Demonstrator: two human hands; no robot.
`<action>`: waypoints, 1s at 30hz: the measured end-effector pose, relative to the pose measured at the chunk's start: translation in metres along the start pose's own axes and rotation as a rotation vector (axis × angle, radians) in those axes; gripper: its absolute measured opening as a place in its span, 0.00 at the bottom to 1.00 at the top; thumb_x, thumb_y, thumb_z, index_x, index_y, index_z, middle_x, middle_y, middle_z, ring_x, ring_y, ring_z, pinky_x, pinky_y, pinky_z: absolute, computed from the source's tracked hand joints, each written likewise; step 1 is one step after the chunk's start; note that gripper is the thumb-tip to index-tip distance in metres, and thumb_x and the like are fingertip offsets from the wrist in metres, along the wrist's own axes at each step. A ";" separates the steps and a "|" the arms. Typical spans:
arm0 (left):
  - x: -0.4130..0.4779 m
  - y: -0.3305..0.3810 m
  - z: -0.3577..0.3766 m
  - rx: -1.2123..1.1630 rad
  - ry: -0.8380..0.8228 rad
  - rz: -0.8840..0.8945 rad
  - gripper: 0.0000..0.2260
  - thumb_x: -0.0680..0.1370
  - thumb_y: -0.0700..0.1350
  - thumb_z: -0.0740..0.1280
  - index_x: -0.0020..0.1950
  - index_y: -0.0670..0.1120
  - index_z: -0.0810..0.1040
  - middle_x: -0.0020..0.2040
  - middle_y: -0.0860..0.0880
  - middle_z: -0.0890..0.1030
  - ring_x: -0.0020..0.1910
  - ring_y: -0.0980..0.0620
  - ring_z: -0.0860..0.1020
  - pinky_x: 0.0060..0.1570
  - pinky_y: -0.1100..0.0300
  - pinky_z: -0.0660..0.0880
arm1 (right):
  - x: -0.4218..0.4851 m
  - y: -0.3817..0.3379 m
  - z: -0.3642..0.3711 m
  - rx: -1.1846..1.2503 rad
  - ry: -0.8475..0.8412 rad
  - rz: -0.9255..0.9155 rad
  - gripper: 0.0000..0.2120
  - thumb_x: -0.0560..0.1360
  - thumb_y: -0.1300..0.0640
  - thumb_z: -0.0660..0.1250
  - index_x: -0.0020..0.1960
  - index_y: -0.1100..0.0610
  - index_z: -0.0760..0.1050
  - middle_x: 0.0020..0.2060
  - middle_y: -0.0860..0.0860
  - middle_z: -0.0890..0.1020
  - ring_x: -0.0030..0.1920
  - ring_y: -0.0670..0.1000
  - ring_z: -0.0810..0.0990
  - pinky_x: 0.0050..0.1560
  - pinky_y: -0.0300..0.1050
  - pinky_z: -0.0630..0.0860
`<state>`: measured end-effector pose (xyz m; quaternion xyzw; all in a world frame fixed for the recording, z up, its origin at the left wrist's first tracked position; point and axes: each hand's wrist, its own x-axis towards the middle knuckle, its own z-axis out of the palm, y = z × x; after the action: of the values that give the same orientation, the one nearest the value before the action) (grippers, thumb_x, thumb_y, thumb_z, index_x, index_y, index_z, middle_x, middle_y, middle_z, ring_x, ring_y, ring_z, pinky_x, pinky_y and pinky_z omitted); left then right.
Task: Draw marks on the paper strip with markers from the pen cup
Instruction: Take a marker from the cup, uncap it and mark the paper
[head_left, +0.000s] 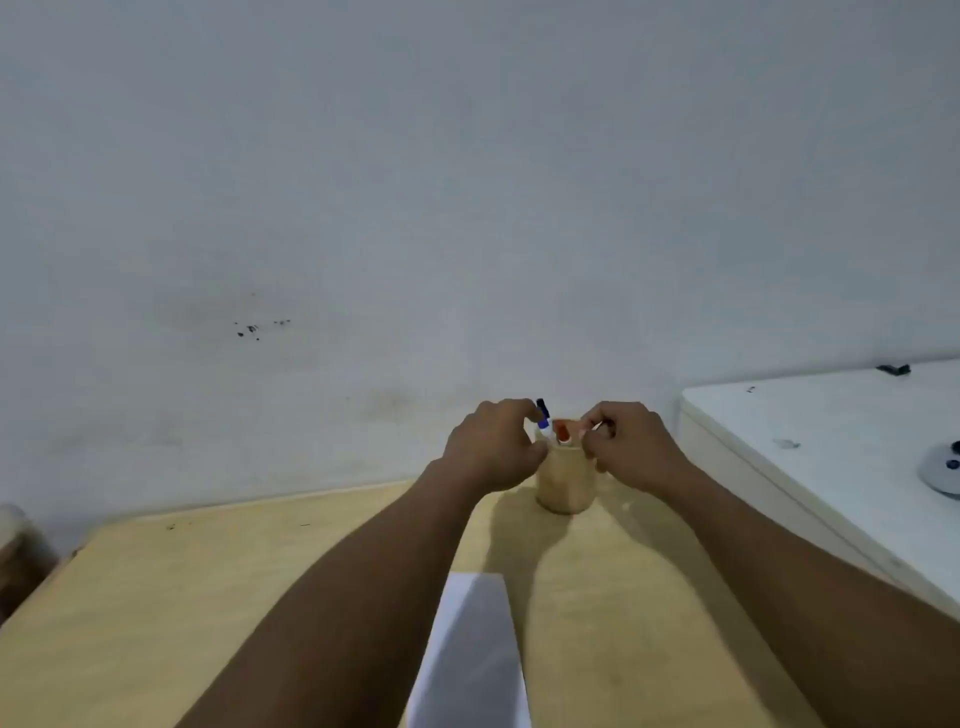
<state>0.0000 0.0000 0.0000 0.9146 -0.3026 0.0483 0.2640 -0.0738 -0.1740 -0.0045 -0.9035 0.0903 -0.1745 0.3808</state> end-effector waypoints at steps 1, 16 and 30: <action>0.011 -0.001 0.008 0.023 0.006 0.007 0.19 0.77 0.58 0.68 0.65 0.55 0.78 0.53 0.50 0.86 0.55 0.48 0.81 0.51 0.50 0.79 | 0.008 0.011 0.003 0.004 0.064 0.009 0.09 0.77 0.62 0.66 0.42 0.51 0.81 0.32 0.47 0.81 0.36 0.51 0.82 0.41 0.44 0.79; 0.017 0.022 -0.014 -0.311 0.211 0.020 0.09 0.76 0.51 0.74 0.46 0.45 0.87 0.39 0.48 0.88 0.39 0.51 0.86 0.46 0.54 0.83 | 0.001 0.011 -0.001 0.242 0.203 0.149 0.13 0.79 0.51 0.67 0.42 0.57 0.84 0.32 0.53 0.86 0.29 0.51 0.81 0.36 0.45 0.75; -0.109 -0.009 -0.074 -1.001 0.223 -0.208 0.12 0.80 0.44 0.72 0.47 0.34 0.84 0.39 0.42 0.84 0.36 0.49 0.86 0.43 0.58 0.85 | -0.068 -0.101 0.066 1.246 -0.059 0.452 0.18 0.80 0.44 0.68 0.41 0.58 0.77 0.26 0.49 0.74 0.18 0.44 0.67 0.17 0.36 0.59</action>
<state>-0.0782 0.1018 0.0326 0.6909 -0.1661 -0.0320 0.7029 -0.1080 -0.0406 0.0090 -0.4775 0.1492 -0.0852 0.8617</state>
